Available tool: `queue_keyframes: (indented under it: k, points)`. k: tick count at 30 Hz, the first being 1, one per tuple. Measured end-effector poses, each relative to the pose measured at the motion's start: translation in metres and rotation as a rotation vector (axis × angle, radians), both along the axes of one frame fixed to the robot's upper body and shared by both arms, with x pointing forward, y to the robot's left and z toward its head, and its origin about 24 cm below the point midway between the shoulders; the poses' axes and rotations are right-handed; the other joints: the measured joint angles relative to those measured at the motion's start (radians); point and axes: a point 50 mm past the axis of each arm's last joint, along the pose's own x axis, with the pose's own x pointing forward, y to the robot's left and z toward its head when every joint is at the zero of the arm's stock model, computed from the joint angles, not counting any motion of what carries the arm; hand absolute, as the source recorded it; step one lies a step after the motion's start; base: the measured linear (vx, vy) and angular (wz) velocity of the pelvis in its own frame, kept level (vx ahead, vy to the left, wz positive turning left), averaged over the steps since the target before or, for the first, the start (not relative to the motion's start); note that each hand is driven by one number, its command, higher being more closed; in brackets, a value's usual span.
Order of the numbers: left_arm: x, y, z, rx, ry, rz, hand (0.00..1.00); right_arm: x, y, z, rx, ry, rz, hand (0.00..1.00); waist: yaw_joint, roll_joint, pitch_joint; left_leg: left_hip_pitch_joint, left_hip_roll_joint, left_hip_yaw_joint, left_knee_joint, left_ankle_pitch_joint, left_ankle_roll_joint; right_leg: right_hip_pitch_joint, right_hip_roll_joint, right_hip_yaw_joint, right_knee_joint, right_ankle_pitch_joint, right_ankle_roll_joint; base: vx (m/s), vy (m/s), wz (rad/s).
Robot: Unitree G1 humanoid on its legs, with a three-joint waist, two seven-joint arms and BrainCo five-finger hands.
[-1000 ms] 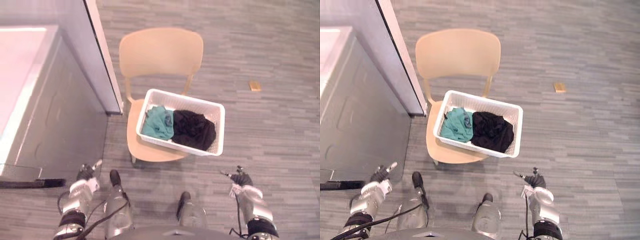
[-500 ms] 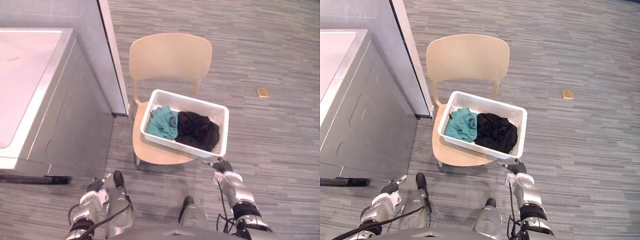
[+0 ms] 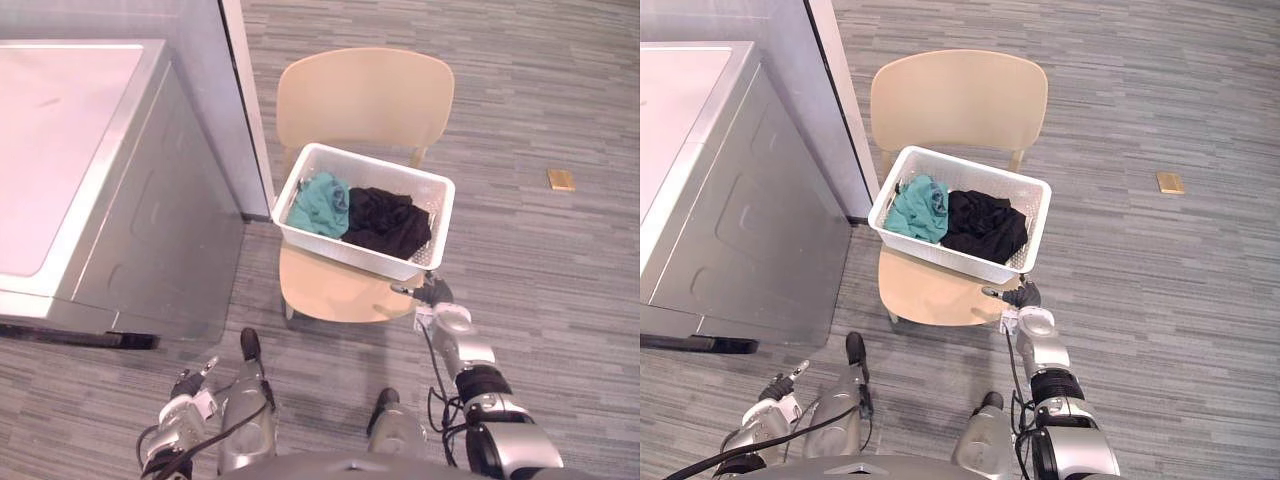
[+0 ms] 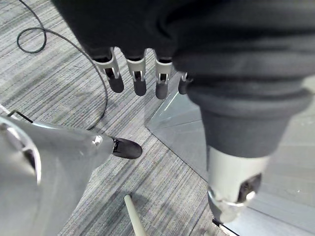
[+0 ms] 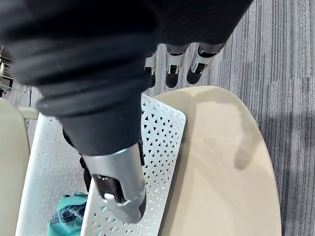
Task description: Pick up the laundry basket with both hands and put the clothes into the washing machine.
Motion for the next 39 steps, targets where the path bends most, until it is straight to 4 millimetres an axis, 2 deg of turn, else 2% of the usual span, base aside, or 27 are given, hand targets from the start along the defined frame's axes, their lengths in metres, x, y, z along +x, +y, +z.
queue_keyframes:
  k: [4, 7, 8, 9, 12, 13, 15, 17, 20, 24, 26, 29, 33, 35, 36, 37, 38, 39]
  points:
    - [-0.005, -0.003, -0.005, -0.004, 0.044, -0.002, 0.00, -0.013, -0.001, -0.012, -0.011, 0.019, 0.006, 0.00, -0.007, 0.001, 0.001, 0.003, 0.001, -0.002, 0.001, 0.000, 0.000, 0.001, 0.000, 0.002, 0.005, -0.013, -0.004, 0.04, -0.047, 0.00]
    - [-0.014, -0.005, -0.011, -0.004, 0.101, -0.009, 0.00, -0.044, 0.002, -0.044, 0.027, 0.137, -0.009, 0.00, -0.010, 0.001, 0.000, 0.011, 0.001, -0.001, 0.002, 0.001, -0.002, 0.010, 0.002, 0.002, 0.003, -0.014, -0.001, 0.07, -0.062, 0.01]
    - [-0.017, -0.006, -0.013, -0.007, 0.120, -0.008, 0.00, -0.056, 0.001, -0.057, 0.049, 0.194, -0.028, 0.00, -0.010, 0.000, 0.001, 0.021, 0.001, -0.001, 0.003, 0.004, -0.003, 0.023, 0.002, 0.001, -0.004, -0.014, 0.000, 0.09, -0.058, -0.02]
    - [-0.023, -0.006, -0.016, -0.008, 0.147, -0.007, 0.00, -0.081, 0.000, -0.078, 0.092, 0.284, -0.079, 0.00, -0.012, -0.001, 0.000, 0.047, 0.001, 0.001, 0.005, 0.001, -0.004, 0.056, 0.004, -0.001, -0.019, -0.014, 0.000, 0.09, -0.057, -0.02]
    - [-0.029, -0.004, -0.018, -0.016, 0.167, 0.021, 0.00, -0.119, -0.004, -0.101, 0.115, 0.401, -0.145, 0.00, -0.017, -0.003, -0.002, 0.084, 0.005, 0.011, 0.008, -0.011, -0.008, 0.092, 0.009, 0.000, -0.038, -0.014, 0.000, 0.05, -0.047, -0.10]
    - [-0.034, -0.001, -0.019, -0.022, 0.179, 0.047, 0.00, -0.140, -0.007, -0.110, 0.136, 0.457, -0.190, 0.00, -0.025, -0.006, -0.006, 0.100, 0.012, 0.029, 0.008, -0.016, -0.011, 0.099, 0.014, 0.007, -0.043, -0.014, -0.001, 0.02, -0.038, -0.21]
    - [-0.042, 0.002, -0.021, -0.034, 0.193, 0.088, 0.00, -0.160, -0.008, -0.119, 0.168, 0.510, -0.239, 0.00, -0.032, -0.012, -0.019, 0.116, 0.020, 0.043, 0.003, -0.019, -0.015, 0.101, 0.024, 0.024, -0.053, -0.013, -0.003, 0.02, -0.036, -0.30]
    - [-0.057, 0.006, -0.025, -0.043, 0.230, 0.140, 0.00, -0.195, -0.009, -0.131, 0.225, 0.596, -0.316, 0.00, -0.036, -0.027, -0.047, 0.150, 0.033, 0.069, -0.006, -0.023, -0.021, 0.113, 0.037, 0.047, -0.072, -0.007, -0.009, 0.03, -0.036, -0.39]
    - [-0.071, 0.002, -0.029, -0.075, 0.253, 0.191, 0.00, -0.226, -0.008, -0.140, 0.299, 0.647, -0.437, 0.00, -0.044, -0.039, -0.078, 0.202, 0.032, 0.093, -0.034, -0.025, -0.026, 0.144, 0.041, 0.061, -0.089, -0.006, -0.014, 0.03, -0.023, -0.21]
    - [-0.084, -0.004, -0.033, -0.091, 0.282, 0.191, 0.00, -0.252, -0.004, -0.147, 0.402, 0.680, -0.588, 0.00, -0.053, -0.037, -0.127, 0.251, 0.024, 0.106, -0.062, -0.027, -0.035, 0.184, 0.041, 0.066, -0.106, -0.006, -0.015, 0.01, -0.004, -0.03]
    - [-0.090, -0.006, -0.035, -0.095, 0.302, 0.186, 0.00, -0.258, -0.002, -0.148, 0.428, 0.693, -0.623, 0.00, -0.060, -0.031, -0.149, 0.255, 0.023, 0.104, -0.062, -0.027, -0.035, 0.187, 0.041, 0.068, -0.106, -0.006, -0.014, 0.00, 0.000, 0.00]
    - [-0.094, -0.008, -0.036, -0.102, 0.319, 0.155, 0.00, -0.256, -0.003, -0.148, 0.435, 0.692, -0.625, 0.00, -0.068, -0.017, -0.144, 0.282, 0.022, 0.088, -0.066, -0.029, -0.035, 0.216, 0.042, 0.068, -0.090, -0.020, -0.014, -0.01, -0.024, 0.11]
    - [-0.109, -0.009, -0.038, -0.091, 0.357, 0.128, 0.00, -0.238, -0.004, -0.146, 0.373, 0.687, -0.508, 0.00, -0.075, -0.006, -0.142, 0.299, 0.040, 0.073, -0.057, -0.027, -0.038, 0.190, 0.050, 0.079, 0.012, -0.077, -0.033, -0.04, -0.061, 0.03]
    - [-0.115, -0.009, -0.038, -0.095, 0.369, 0.139, 0.00, -0.223, -0.003, -0.143, 0.323, 0.673, -0.410, 0.00, -0.068, 0.008, -0.140, 0.229, 0.092, 0.039, 0.041, -0.046, -0.063, 0.143, 0.080, 0.075, 0.080, -0.109, -0.054, -0.07, -0.115, 0.01]
    - [-0.117, -0.009, -0.038, -0.098, 0.369, 0.149, 0.00, -0.220, -0.005, -0.142, 0.306, 0.670, -0.393, 0.00, -0.062, 0.016, -0.136, 0.215, 0.105, 0.029, 0.068, -0.049, -0.058, 0.136, 0.089, 0.074, 0.094, -0.119, -0.056, -0.10, -0.111, 0.07]
    - [-0.121, -0.015, -0.039, -0.122, 0.368, 0.177, 0.00, -0.217, -0.008, -0.140, 0.280, 0.665, -0.365, 0.00, -0.048, 0.027, -0.125, 0.183, 0.118, 0.004, 0.135, -0.040, -0.033, 0.130, 0.092, 0.071, 0.123, -0.136, -0.066, -0.14, -0.135, 0.21]
    - [-0.124, -0.016, -0.039, -0.134, 0.360, 0.216, 0.00, -0.213, -0.013, -0.138, 0.257, 0.658, -0.346, 0.00, -0.038, 0.029, -0.121, 0.118, 0.109, -0.037, 0.229, 0.012, 0.025, 0.126, 0.072, 0.057, 0.146, -0.147, -0.075, -0.16, -0.143, 0.34]
    - [-0.126, -0.017, -0.039, -0.136, 0.360, 0.219, 0.00, -0.210, -0.012, -0.137, 0.249, 0.654, -0.331, 0.00, -0.034, 0.031, -0.119, 0.085, 0.098, -0.060, 0.260, 0.059, 0.049, 0.126, 0.061, 0.048, 0.148, -0.147, -0.079, -0.17, -0.099, 0.51]
